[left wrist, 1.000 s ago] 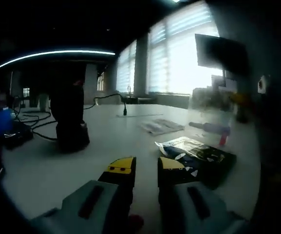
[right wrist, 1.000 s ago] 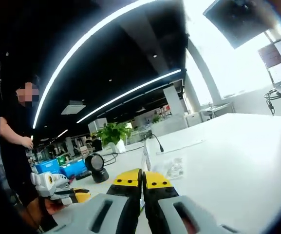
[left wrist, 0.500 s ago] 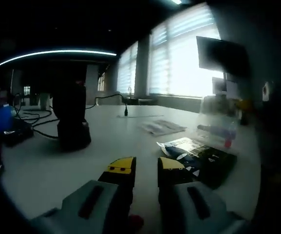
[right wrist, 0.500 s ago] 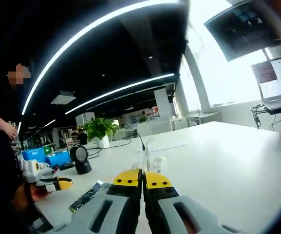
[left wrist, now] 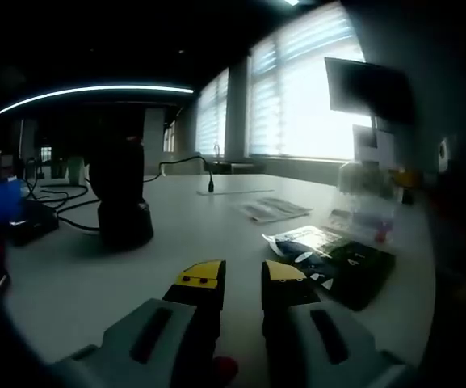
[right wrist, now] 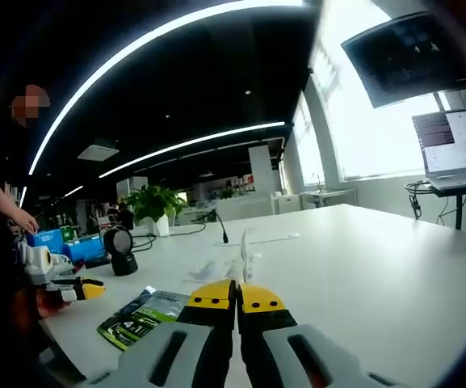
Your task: Clip sheet goods on table flip sheet goods clip sheet goods scan sheet goods put sheet goods back to table
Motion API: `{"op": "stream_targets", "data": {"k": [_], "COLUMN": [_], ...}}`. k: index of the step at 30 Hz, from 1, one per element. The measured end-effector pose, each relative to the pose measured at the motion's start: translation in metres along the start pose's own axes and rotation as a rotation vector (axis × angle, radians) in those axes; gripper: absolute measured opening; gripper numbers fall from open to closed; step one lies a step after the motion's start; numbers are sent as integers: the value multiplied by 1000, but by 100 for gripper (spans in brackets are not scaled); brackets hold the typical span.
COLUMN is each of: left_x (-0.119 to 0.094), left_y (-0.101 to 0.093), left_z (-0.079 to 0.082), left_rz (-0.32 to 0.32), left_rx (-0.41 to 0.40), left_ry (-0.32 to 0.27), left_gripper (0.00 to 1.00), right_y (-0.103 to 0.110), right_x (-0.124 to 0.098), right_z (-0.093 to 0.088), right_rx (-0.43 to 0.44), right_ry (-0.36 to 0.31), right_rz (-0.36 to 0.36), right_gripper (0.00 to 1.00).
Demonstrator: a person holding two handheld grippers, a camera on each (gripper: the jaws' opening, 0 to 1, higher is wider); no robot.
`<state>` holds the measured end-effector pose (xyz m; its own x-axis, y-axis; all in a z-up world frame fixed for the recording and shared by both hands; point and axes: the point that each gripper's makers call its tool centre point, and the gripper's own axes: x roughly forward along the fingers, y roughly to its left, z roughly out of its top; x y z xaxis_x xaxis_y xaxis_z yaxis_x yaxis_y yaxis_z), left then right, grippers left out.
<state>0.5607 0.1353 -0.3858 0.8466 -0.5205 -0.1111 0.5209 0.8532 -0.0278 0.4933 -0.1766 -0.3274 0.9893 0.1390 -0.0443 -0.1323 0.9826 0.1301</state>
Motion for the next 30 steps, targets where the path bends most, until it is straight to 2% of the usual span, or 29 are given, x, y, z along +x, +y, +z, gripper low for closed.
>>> {"op": "stream_targets", "data": {"k": [10,19,26,30], "left_x": [1,0,2,2], "left_y": [0,-1,-3,-2], "left_z": [0,1,-2,0], "left_rz": [4,3,0,7], "left_rx": [3,2,20,33], "left_ry": [0,-7,9,-3], "left_gripper": [10,10,10,10], "right_y": [-6,-18,-23,-23], "right_x": [-2,-6,-6,-7], "right_z": [-18,-42,-49,-54], "right_rx": [-6,51,45,41], "right_ry": [37,108,130,145], "right_rz": [-34,-59,-62,-61], "right_gripper": [0,0,0,0]}}
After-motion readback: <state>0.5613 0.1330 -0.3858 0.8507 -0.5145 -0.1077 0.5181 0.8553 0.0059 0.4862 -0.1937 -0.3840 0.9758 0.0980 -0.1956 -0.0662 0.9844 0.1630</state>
